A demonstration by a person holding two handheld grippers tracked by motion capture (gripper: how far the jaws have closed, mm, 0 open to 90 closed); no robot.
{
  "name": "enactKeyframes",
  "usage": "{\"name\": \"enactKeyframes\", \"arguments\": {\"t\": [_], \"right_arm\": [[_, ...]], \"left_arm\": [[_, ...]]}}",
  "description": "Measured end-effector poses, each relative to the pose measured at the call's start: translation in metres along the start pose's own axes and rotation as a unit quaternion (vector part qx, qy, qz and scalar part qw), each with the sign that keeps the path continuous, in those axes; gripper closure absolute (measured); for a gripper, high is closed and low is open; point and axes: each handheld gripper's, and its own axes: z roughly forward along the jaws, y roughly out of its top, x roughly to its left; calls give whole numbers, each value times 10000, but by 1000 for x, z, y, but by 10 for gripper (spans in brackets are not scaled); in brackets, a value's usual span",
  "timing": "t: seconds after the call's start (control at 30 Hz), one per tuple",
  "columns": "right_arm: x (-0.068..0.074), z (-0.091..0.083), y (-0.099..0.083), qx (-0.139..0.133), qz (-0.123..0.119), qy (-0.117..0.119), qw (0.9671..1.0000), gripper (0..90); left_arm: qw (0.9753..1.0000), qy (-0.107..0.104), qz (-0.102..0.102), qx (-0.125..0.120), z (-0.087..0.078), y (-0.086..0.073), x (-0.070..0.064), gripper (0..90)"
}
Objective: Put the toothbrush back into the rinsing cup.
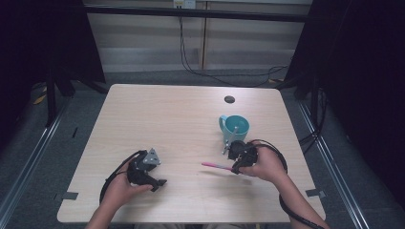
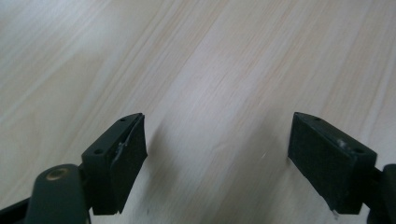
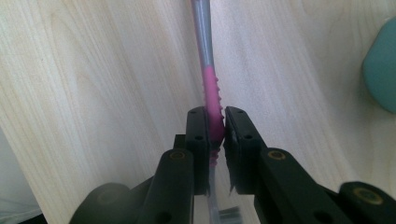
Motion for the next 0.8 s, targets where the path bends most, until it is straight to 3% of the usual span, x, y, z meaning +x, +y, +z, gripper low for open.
{"name": "enactKeyframes", "arguments": {"t": [0.2,0.37,0.8], "right_arm": [[0,-2,4,33,-44,7,10000,805],[3,-5,8,52,-73,-11,10000,805],[4,-11,18,14,-179,-8,9998,805]], "left_arm": [[9997,-45,214,133,-3,22,-7,195],[9976,-26,580,390,-4,41,-13,201],[9942,92,1013,336,-6,71,-24,230]]}}
